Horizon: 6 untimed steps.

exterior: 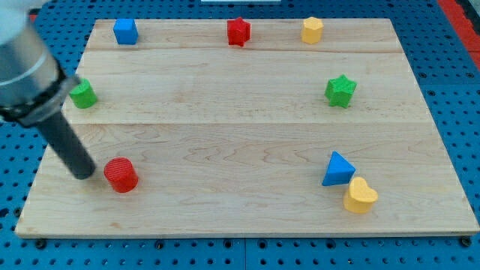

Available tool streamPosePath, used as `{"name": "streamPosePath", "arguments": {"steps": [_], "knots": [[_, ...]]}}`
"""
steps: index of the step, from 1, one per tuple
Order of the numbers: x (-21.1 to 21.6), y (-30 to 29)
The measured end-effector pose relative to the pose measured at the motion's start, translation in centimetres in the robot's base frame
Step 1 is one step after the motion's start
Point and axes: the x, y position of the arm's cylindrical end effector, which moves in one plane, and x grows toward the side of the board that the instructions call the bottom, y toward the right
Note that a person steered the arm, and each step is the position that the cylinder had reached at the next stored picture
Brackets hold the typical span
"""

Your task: Move the red circle left to the heart

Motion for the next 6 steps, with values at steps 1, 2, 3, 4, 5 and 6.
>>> {"name": "streamPosePath", "arguments": {"steps": [1, 2, 3, 4, 5, 6], "knots": [[-0.2, 9.9], [0.3, 10.8], [2.2, 8.0], [3.3, 14.6], [3.3, 23.5], [3.3, 29.3]]}}
